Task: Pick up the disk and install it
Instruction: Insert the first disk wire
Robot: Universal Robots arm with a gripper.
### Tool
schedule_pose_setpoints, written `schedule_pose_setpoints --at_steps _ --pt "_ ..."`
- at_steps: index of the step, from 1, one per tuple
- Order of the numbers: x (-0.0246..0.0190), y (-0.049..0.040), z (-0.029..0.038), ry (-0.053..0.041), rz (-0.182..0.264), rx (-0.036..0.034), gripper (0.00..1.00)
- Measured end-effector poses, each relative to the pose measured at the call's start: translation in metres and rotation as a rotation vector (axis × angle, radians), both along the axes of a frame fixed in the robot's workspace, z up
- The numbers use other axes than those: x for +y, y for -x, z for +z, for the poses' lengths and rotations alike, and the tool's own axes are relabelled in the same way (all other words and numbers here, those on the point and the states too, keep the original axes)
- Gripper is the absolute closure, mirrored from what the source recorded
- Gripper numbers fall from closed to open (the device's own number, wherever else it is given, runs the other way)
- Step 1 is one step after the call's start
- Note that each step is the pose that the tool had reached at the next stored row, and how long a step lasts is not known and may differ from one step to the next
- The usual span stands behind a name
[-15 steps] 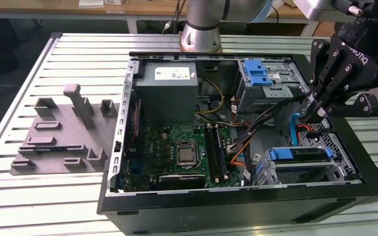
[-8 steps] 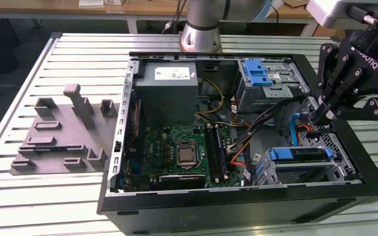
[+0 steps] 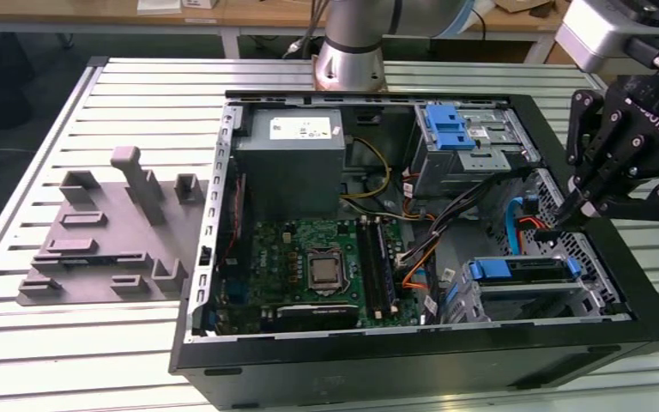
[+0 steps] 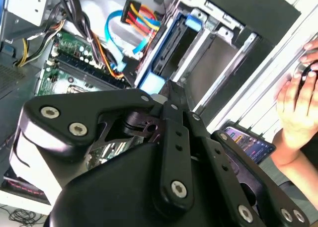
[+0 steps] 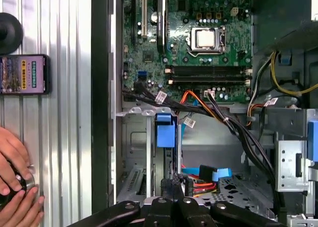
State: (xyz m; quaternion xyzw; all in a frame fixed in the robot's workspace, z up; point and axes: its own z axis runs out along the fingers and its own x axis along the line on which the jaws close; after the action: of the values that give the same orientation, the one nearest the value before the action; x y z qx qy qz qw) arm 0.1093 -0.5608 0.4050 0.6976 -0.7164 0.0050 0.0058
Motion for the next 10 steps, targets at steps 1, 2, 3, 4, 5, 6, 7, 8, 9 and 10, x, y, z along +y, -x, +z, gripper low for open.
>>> schedule_pose_setpoints --at_steps 1,2,3,4,5,6,7,8,9,10 --pt "0.0000 -0.0003 -0.0002 0.0002 -0.001 0.0000 0.89" --pt "0.0000 -0.0003 -0.0001 0.0002 -0.001 0.0000 0.89" --pt "0.0000 -0.0003 -0.0001 0.0002 -0.001 0.0000 0.89" --pt "0.0000 -0.0003 -0.0003 0.0000 -0.001 0.0000 0.89" --pt "0.0000 -0.0009 -0.0004 0.0000 -0.002 0.0000 0.89" --pt "0.0002 -0.0012 -0.0008 -0.0002 -0.009 0.0000 0.89" --pt "0.0003 -0.0015 -0.0012 -0.0001 -0.018 0.0000 0.89" --pt "0.0004 -0.0022 -0.0020 -0.0001 -0.025 0.0000 0.89" --pt "0.0007 -0.0038 -0.0032 -0.0008 -0.028 0.0000 0.89" --pt "0.0014 -0.0057 -0.0045 -0.0014 -0.029 0.0001 0.89"
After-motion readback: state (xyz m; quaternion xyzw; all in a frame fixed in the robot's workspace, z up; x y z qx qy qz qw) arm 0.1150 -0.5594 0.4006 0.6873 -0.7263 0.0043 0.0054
